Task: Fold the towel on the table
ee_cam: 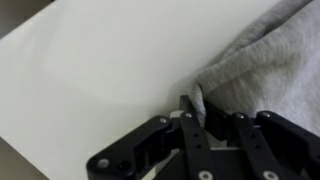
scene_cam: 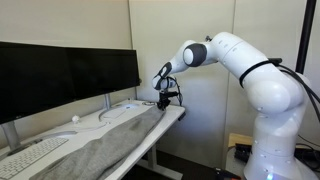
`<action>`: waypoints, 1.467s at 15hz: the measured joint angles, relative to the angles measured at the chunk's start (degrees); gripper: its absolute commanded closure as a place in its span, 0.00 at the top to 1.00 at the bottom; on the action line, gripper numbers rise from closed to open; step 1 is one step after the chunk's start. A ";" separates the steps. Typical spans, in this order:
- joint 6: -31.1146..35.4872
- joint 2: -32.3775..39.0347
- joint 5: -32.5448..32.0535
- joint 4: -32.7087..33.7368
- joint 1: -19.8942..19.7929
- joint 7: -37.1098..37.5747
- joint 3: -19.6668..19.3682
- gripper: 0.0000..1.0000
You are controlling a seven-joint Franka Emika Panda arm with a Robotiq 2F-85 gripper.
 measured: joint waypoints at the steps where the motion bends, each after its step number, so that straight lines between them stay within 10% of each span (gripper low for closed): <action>1: 0.06 -1.06 0.00 -0.82 0.31 0.00 0.72 0.09; 13: 5.34 -20.09 2.34 -21.70 0.59 -2.84 2.28 0.09; 22: 5.35 -22.11 2.34 -23.72 3.73 -2.38 1.14 0.09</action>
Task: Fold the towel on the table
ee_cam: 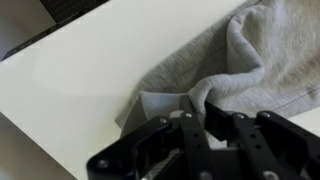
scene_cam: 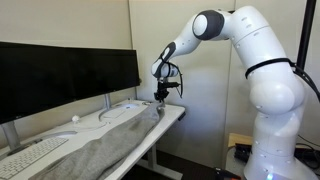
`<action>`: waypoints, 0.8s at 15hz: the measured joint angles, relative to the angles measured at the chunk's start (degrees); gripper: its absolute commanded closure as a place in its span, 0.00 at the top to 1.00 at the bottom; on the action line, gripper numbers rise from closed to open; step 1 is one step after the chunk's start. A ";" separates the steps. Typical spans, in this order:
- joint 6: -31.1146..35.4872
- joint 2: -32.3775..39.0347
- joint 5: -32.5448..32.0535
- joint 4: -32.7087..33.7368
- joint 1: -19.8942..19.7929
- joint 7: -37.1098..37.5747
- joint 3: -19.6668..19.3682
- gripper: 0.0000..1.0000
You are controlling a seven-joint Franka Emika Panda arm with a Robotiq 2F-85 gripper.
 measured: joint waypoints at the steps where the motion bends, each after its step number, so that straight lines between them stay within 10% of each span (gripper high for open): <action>1: 0.00 -0.40 0.00 0.00 0.82 0.35 0.02 0.09; 12: 4.24 -11.34 -0.56 -10.11 12.59 2.30 0.34 0.09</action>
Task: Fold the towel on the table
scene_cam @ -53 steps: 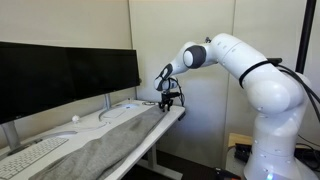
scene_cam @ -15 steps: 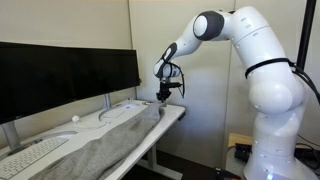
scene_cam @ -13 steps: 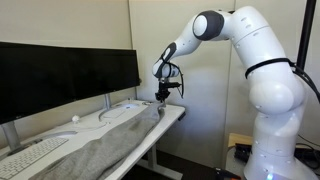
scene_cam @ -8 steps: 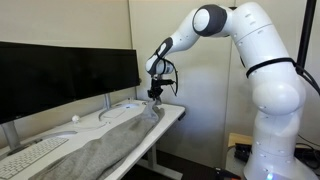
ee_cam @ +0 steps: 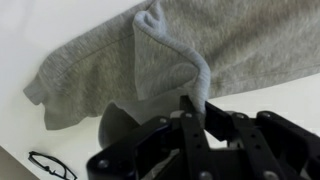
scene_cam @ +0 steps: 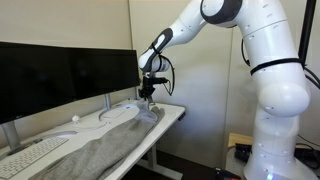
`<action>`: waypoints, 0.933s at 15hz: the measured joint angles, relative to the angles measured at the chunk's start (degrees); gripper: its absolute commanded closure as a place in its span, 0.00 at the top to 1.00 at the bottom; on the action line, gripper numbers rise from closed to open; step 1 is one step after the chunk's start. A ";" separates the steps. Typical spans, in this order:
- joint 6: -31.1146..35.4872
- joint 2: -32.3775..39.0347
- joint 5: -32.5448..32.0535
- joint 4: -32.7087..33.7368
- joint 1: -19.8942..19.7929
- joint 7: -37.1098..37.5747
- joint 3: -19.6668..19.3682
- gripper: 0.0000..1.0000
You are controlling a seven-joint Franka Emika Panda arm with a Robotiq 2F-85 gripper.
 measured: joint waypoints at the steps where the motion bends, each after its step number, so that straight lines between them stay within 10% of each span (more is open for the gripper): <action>1: 0.98 -1.45 -0.20 -2.22 0.96 0.00 0.09 0.09; 14: 9.50 -10.90 -10.44 -18.91 11.01 6.86 2.66 0.09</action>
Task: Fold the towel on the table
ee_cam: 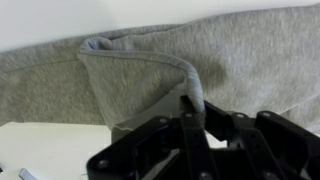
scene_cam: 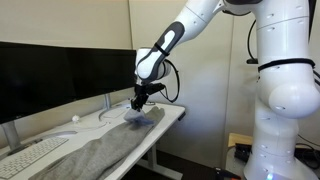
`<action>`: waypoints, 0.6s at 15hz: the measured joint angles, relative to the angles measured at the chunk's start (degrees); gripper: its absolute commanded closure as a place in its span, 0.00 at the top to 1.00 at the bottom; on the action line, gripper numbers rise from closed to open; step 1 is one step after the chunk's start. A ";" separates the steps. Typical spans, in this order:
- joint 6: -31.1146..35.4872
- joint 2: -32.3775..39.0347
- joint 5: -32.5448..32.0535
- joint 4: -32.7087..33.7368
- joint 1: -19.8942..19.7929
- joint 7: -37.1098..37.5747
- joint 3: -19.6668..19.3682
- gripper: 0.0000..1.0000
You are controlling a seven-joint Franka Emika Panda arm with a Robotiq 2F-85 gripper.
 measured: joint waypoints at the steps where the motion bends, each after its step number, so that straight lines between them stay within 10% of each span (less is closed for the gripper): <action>1: 0.89 0.01 -0.86 -0.37 0.79 1.63 0.39 0.09; 2: 1.24 0.01 -1.24 -0.60 1.67 3.58 0.74 0.08; 3: 1.24 0.00 -1.26 -0.61 2.52 5.52 1.12 0.34; 9: -7.55 -2.97 4.16 0.82 -0.38 8.73 -1.43 0.66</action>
